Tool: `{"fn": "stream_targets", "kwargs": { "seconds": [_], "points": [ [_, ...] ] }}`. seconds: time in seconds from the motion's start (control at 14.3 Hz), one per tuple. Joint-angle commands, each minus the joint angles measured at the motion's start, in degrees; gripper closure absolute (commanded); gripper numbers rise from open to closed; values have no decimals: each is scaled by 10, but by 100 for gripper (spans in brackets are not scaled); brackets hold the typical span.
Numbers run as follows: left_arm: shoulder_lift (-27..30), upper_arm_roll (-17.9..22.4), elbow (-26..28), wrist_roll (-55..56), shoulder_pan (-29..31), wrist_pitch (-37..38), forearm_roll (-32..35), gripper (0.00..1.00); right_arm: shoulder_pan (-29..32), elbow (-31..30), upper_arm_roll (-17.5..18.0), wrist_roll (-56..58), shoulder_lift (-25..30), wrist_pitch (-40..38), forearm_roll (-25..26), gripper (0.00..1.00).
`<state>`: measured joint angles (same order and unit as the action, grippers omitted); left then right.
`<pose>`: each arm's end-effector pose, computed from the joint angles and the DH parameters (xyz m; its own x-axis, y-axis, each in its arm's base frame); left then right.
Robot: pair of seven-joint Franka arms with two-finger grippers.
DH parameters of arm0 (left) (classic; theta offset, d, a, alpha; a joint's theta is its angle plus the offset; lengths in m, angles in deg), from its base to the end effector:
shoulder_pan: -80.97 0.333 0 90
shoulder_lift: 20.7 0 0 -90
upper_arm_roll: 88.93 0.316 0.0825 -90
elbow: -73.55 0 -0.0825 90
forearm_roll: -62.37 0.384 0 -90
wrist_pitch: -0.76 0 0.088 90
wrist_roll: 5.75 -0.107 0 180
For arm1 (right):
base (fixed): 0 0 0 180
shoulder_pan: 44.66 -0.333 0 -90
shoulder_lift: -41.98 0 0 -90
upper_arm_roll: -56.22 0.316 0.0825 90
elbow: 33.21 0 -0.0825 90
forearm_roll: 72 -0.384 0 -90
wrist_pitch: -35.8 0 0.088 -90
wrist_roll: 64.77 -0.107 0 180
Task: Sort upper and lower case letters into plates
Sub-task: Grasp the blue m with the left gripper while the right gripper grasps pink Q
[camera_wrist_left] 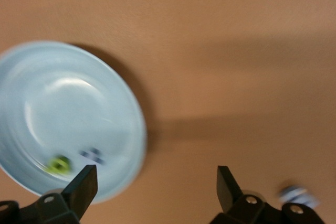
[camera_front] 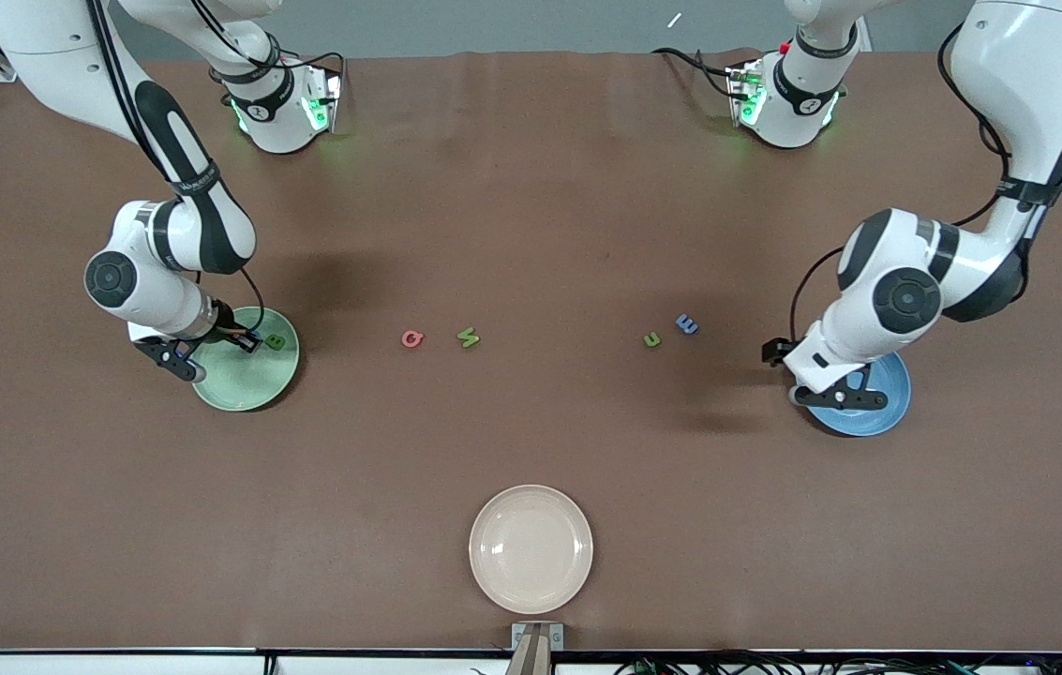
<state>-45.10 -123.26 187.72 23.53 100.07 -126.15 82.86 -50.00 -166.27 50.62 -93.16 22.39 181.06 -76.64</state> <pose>0.5778 -0.1342 0.2710 0.9956 0.0434 -0.0837 0.0372 -0.9966 -0.0741 0.5071 -0.0053 0.1833 0.8369 -0.5355 -0.1132 -0.5327 -0.8444 0.0559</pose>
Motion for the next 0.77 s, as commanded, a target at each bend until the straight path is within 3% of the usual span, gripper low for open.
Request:
{"fn": "stream_targets", "kwargs": {
  "seconds": [0.0, 0.14, 0.28, 0.49, 0.7],
  "points": [
    [-8, -23, -6, 208, -17, 9, 4, 0, 13, -9, 8, 4, 29, -23, 6, 0],
    [-12, -24, -5, 353, -43, 9, 4, 0, 11, 28, 9, -2, 48, -95, 5, 0],
    [-14, -24, 1, 414, -60, 4, 5, 0, 5, 59, 13, -30, 80, -168, 0, 0],
    [-21, -24, 18, 449, -80, -20, 4, 0, -50, 59, 26, -161, 108, -176, -4, 0],
    [-23, -24, 62, 526, -84, -110, 12, 0, -132, 56, 26, -312, 103, -130, -4, 0]
  ]
}}
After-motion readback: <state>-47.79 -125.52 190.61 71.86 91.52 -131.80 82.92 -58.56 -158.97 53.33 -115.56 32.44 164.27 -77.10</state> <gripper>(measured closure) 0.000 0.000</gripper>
